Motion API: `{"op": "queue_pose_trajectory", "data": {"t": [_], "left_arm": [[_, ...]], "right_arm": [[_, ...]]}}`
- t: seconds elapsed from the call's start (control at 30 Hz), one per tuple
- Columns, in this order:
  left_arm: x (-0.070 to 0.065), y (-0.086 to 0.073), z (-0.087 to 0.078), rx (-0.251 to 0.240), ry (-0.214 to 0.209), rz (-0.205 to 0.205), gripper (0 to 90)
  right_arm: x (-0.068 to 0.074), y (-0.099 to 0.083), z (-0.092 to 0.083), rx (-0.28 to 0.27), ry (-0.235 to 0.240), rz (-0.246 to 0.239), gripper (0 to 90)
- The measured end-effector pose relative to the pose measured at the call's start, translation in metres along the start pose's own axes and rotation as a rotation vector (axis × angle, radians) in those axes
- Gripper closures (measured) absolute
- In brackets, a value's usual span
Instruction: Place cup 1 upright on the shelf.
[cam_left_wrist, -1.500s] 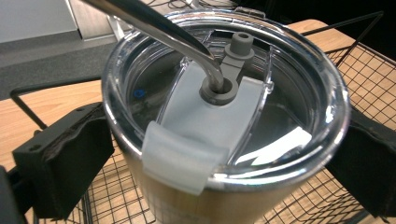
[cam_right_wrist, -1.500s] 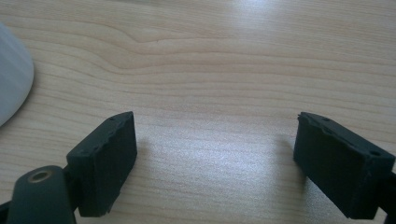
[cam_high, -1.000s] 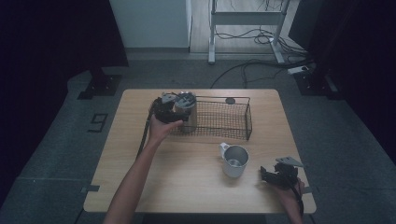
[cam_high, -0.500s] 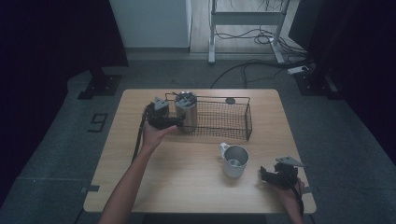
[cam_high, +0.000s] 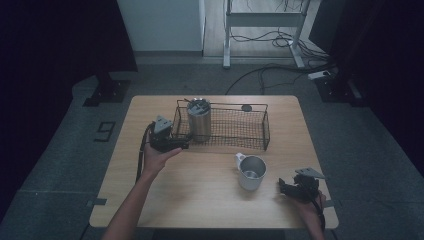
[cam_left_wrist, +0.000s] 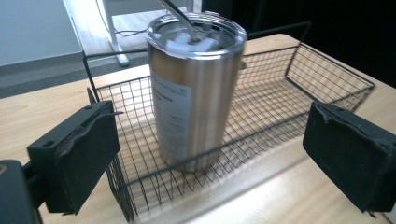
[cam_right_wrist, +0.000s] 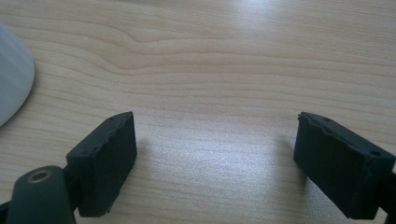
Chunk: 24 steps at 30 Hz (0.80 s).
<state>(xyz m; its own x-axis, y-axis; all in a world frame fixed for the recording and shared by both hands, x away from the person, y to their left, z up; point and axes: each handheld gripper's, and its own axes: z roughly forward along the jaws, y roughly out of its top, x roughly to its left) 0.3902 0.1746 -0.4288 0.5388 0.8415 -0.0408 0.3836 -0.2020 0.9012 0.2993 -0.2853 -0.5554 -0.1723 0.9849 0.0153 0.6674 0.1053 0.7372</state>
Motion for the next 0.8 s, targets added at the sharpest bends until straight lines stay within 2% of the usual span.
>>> {"op": "queue_pose_trajectory", "data": {"t": [0.13,0.3,0.43,0.57,0.67,0.8], "left_arm": [[-0.004,-0.010,-0.010,0.017,-0.013,0.008,4.5],[-0.010,-0.029,-0.016,0.050,-0.008,0.024,5.0],[-0.013,-0.043,-0.020,0.061,-0.025,0.003,5.3],[-0.019,-0.056,-0.024,0.079,-0.021,0.014,5.7],[-0.022,-0.065,-0.027,0.102,-0.032,0.017,5.9],[-0.023,-0.079,-0.030,0.115,-0.051,-0.011,6.4]], "right_arm": [[0.000,0.000,0.000,0.000,0.000,0.000,12.8],[0.000,0.000,0.000,0.000,0.000,-0.001,12.8],[0.000,0.000,0.000,0.000,0.000,0.000,12.8],[0.000,0.000,0.000,0.000,0.000,0.000,12.8],[0.000,0.000,0.000,0.000,0.000,0.000,12.8],[0.000,0.000,0.000,0.000,0.000,0.000,12.8]]}}
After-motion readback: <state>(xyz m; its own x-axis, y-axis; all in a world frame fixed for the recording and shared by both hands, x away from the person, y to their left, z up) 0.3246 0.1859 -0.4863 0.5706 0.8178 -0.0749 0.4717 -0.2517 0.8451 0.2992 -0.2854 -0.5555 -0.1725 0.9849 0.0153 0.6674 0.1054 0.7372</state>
